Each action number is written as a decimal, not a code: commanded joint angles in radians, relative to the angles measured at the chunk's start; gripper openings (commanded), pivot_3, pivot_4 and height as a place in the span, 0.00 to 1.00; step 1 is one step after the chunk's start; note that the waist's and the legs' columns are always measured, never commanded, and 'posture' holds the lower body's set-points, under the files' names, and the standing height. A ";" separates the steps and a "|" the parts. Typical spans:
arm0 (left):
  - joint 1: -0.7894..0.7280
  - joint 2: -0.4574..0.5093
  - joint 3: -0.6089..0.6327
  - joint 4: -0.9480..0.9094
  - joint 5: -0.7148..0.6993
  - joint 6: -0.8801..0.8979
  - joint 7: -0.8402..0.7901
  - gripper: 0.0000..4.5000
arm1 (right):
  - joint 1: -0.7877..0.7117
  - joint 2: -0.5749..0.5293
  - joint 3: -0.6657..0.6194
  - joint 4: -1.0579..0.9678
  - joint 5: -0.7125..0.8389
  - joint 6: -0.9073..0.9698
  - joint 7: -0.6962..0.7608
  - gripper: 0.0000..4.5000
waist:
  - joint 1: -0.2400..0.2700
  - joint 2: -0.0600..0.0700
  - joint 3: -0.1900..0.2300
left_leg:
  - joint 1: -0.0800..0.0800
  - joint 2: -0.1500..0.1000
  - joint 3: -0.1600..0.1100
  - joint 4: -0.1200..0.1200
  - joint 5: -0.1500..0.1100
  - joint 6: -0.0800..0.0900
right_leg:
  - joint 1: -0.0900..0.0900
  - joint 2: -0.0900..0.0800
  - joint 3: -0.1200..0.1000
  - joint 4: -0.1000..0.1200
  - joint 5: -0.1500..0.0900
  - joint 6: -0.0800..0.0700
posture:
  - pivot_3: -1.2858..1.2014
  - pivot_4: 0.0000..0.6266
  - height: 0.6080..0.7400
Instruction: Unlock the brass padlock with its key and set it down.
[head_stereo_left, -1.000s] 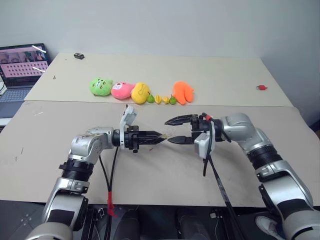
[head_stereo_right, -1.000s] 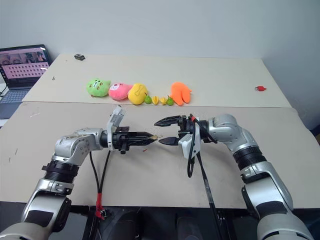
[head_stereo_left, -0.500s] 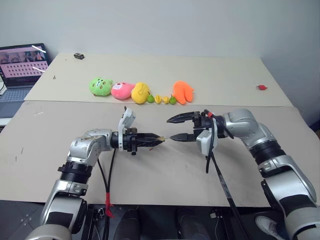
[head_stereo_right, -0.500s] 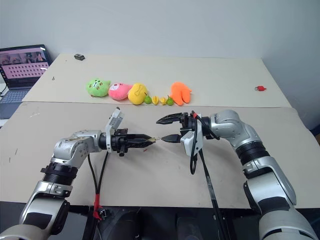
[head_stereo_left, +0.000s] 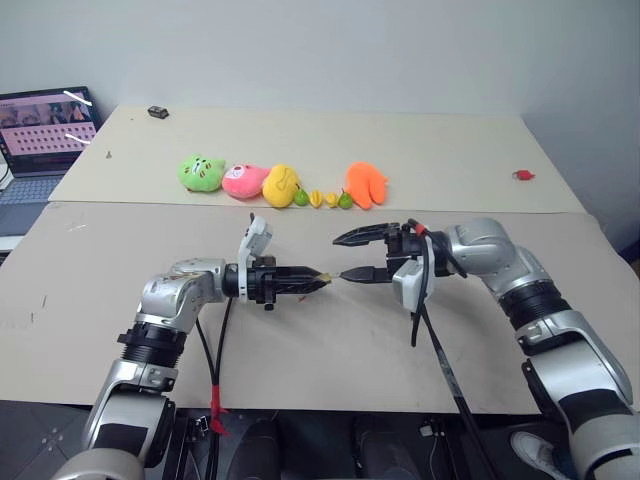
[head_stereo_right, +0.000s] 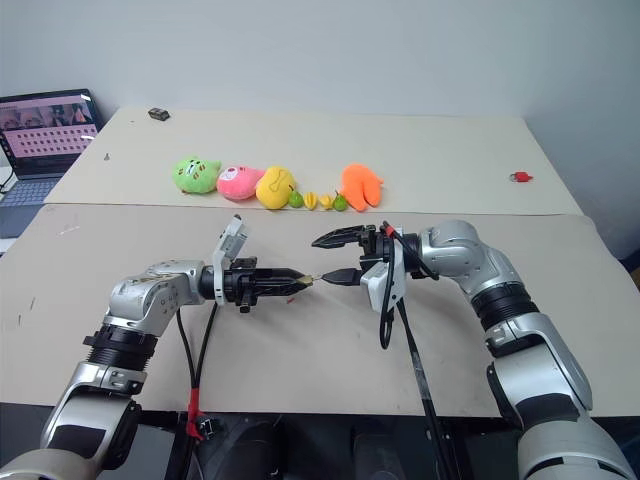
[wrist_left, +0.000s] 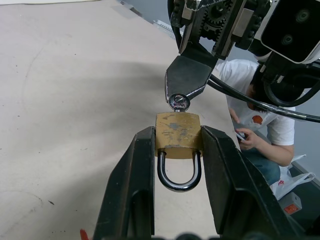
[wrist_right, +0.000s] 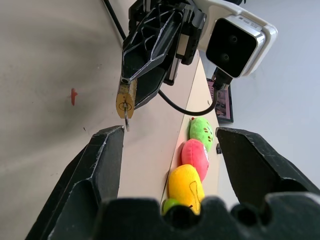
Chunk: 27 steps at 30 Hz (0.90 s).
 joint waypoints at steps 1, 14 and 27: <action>-0.016 -0.004 0.017 -0.013 -0.014 -0.009 -0.001 0.19 | 0.006 -0.011 0.001 -0.047 0.043 0.005 -0.003 0.79 | 0.000 0.000 0.000 | 0.000 0.000 0.000 0.000 0.000 0.000 | 0.000 0.000 0.000 0.000 0.000 0.000 | 0.52 0.24 0.86; -0.009 -0.024 0.022 -0.017 -0.017 -0.007 0.014 0.19 | 0.008 -0.006 0.007 -0.058 0.044 0.013 -0.007 0.79 | -0.001 0.000 0.000 | 0.000 0.000 0.000 0.000 0.000 0.000 | 0.000 0.000 0.000 0.000 0.000 0.000 | 0.52 0.24 0.86; -0.006 -0.023 0.029 -0.024 -0.024 -0.002 0.026 0.19 | 0.010 0.004 0.032 -0.078 0.063 0.034 0.006 0.54 | -0.001 0.000 0.000 | 0.000 0.000 0.000 0.000 0.000 0.000 | 0.000 0.000 0.000 0.000 0.000 0.000 | 0.52 0.24 0.86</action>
